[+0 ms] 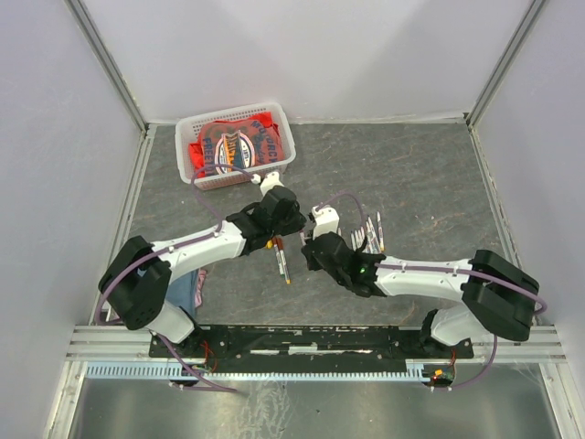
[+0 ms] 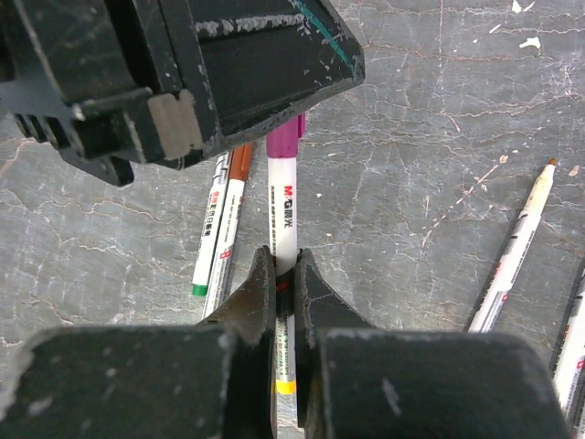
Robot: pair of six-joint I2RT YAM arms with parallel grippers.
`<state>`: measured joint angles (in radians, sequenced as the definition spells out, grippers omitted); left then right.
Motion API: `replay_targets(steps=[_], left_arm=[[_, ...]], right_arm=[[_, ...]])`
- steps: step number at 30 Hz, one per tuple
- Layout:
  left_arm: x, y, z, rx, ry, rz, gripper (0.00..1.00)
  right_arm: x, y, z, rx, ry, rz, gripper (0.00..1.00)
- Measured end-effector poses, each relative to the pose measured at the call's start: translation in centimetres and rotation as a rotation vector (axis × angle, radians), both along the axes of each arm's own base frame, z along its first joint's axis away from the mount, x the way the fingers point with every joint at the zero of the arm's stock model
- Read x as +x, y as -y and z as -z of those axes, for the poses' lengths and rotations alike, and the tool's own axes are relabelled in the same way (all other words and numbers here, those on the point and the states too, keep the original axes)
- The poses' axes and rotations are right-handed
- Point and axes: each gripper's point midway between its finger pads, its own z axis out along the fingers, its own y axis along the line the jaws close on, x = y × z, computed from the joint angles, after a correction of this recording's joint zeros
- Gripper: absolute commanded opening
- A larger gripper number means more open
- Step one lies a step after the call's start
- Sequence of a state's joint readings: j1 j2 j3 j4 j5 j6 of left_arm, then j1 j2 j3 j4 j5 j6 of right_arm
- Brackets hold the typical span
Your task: Open the pen caps
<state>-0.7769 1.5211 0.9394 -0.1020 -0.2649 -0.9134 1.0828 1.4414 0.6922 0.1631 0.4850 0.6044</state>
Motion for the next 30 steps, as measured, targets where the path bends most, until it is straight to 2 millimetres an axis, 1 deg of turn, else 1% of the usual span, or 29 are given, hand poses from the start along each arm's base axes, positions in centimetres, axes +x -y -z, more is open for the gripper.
replay_targets(steps=[5, 10, 16, 17, 18, 22, 23, 25, 28, 30], left_arm=[[-0.2, 0.7, -1.1, -0.022, 0.027, 0.031, 0.03], [-0.8, 1.3, -2.5, -0.06, 0.052, 0.084, 0.03], [-1.1, 1.6, -3.1, -0.101, 0.056, 0.116, 0.03], [-0.9, 1.5, -3.2, -0.106, 0.061, 0.112, 0.03], [-0.4, 1.1, -3.4, -0.112, 0.075, 0.096, 0.03], [2.2, -1.2, -4.0, -0.135, 0.123, 0.011, 0.03], [2.5, -1.5, -4.1, -0.138, 0.128, 0.0, 0.03], [2.7, -1.8, -4.1, -0.145, 0.135, -0.008, 0.03], [2.7, -1.7, -4.1, -0.149, 0.133, 0.0, 0.03], [2.6, -1.9, -4.0, -0.134, 0.122, -0.002, 0.03]], right_arm=[[-0.6, 0.3, -0.9, 0.05, 0.008, -0.021, 0.01], [-1.3, 0.7, -2.2, 0.136, 0.03, -0.045, 0.01], [-1.7, 0.7, -2.9, 0.182, 0.039, -0.062, 0.01], [-1.9, 0.7, -2.8, 0.187, 0.033, -0.073, 0.01], [-2.3, 0.8, -2.4, 0.183, 0.021, -0.086, 0.01], [-4.2, 1.4, -0.1, 0.164, -0.034, -0.146, 0.01], [-4.4, 1.4, 0.1, 0.164, -0.041, -0.156, 0.01], [-4.8, 1.4, 0.1, 0.174, -0.045, -0.173, 0.01], [-4.7, 1.4, -0.9, 0.196, -0.029, -0.174, 0.01], [-4.6, 1.8, -1.2, 0.189, -0.022, -0.157, 0.01]])
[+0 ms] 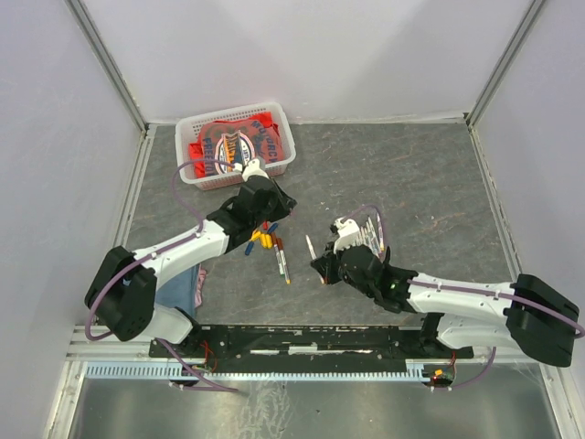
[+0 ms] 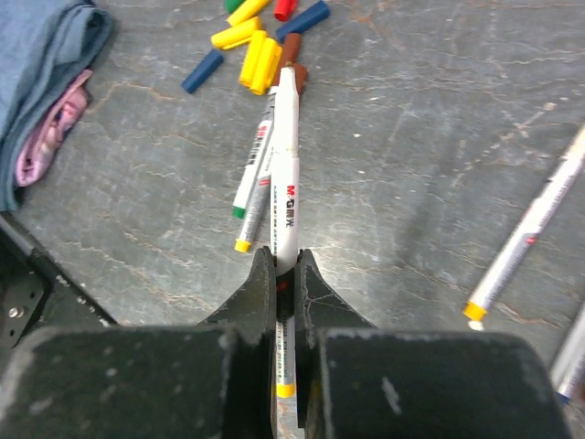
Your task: Open the pen caps
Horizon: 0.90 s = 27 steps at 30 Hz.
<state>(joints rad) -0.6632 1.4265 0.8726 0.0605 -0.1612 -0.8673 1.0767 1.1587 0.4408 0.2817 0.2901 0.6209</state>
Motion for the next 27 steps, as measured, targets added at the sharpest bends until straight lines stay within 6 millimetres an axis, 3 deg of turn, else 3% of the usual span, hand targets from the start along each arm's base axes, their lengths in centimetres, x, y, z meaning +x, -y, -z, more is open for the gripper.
replay_targets(steps=[6, 12, 17, 27], left_arm=[[0.1, -2.6, 0.8, 0.173, -0.028, -0.053, 0.03], [-1.1, -6.4, 3.8, 0.384, -0.086, -0.1, 0.03], [-2.0, -8.5, 6.1, 0.51, -0.135, -0.112, 0.03], [-2.8, -10.0, 8.5, 0.61, -0.178, -0.12, 0.03]], right_arm=[[1.6, 2.8, 0.5, -0.105, -0.01, 0.121, 0.01], [3.4, 6.4, 1.5, -0.203, -0.036, 0.262, 0.04], [4.6, 8.8, 2.5, -0.261, -0.064, 0.351, 0.06], [5.2, 10.2, 5.6, -0.372, -0.13, 0.39, 0.06]])
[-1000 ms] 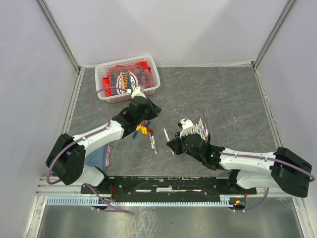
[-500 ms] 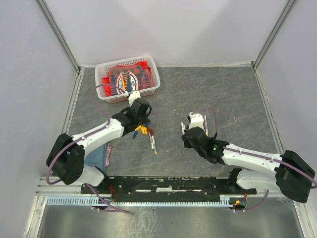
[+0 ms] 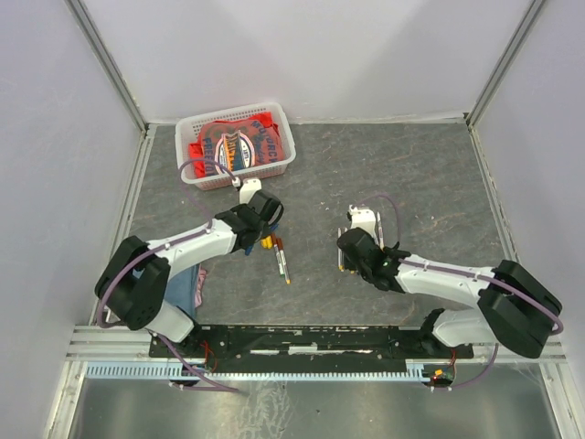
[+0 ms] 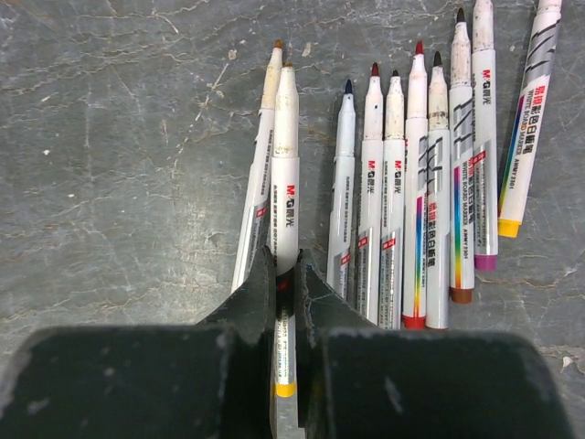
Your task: Open the pen caps
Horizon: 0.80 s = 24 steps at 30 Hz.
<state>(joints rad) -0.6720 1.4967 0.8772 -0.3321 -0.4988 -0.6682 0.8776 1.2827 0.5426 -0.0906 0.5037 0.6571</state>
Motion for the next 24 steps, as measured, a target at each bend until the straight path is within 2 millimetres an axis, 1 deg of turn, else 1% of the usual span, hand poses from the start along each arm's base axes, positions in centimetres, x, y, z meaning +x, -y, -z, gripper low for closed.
replay_targets(steps=[7, 10, 13, 15, 18, 24], left_arm=[[-0.5, -0.3, 1.6, 0.038, -0.036, 0.001, 0.05], [-0.6, -0.3, 1.9, 0.05, -0.042, 0.003, 0.06], [-0.7, -0.3, 2.2, 0.056, -0.047, 0.006, 0.09], [-0.8, -0.3, 2.4, 0.063, -0.05, 0.007, 0.13], [-0.9, -0.3, 2.8, 0.073, -0.059, 0.008, 0.18], [-1.1, -0.3, 3.5, 0.088, -0.075, 0.013, 0.21]], right_arm=[[0.6, -0.1, 1.3, -0.038, -0.032, 0.012, 0.08], [0.6, 0.1, 1.8, -0.049, -0.042, 0.016, 0.11], [0.5, 0.1, 2.1, -0.058, -0.05, 0.017, 0.15], [0.6, 0.2, 2.3, -0.062, -0.054, 0.019, 0.18], [0.8, 0.1, 2.2, -0.062, -0.053, 0.023, 0.21], [0.9, 0.0, 2.3, -0.061, -0.053, 0.023, 0.27]])
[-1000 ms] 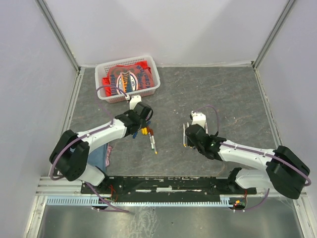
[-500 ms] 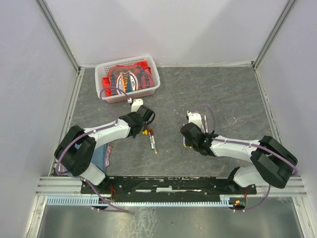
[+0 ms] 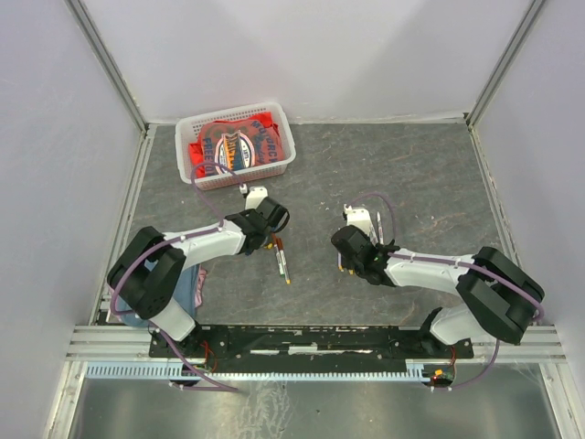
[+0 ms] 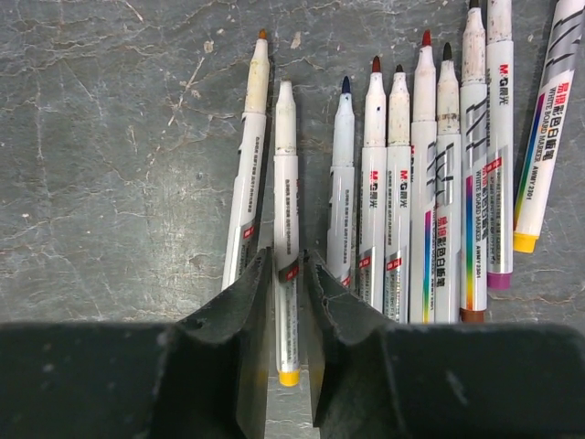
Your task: Open the pen caps
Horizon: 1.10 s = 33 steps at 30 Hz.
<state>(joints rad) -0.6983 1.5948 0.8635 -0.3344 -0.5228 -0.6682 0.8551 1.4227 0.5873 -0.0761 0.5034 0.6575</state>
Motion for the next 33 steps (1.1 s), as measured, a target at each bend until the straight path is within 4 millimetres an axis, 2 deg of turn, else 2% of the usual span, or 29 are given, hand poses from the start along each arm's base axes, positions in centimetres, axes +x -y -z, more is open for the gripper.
replay_targets(steps=[4, 12, 24, 29, 33], left_arm=[[-0.1, 0.1, 0.1, 0.002, -0.002, 0.005, 0.24], [-0.2, 0.3, 0.1, 0.003, 0.0, 0.009, 0.28], [-0.4, 0.0, 0.6, 0.018, -0.011, 0.007, 0.3], [-0.4, 0.0, 0.4, 0.015, -0.007, 0.007, 0.3], [-0.4, 0.2, -0.5, -0.004, 0.016, 0.012, 0.3]], right_arm=[[0.0, 0.0, 0.0, 0.0, 0.0, 0.001, 0.32], [0.0, 0.0, -0.2, 0.003, 0.003, 0.0, 0.33], [0.1, -0.6, -3.6, 0.049, 0.064, -0.021, 0.37], [-0.4, -2.3, -4.7, 0.047, 0.082, -0.073, 0.39], [-0.6, -5.0, -5.8, 0.057, 0.097, -0.129, 0.42]])
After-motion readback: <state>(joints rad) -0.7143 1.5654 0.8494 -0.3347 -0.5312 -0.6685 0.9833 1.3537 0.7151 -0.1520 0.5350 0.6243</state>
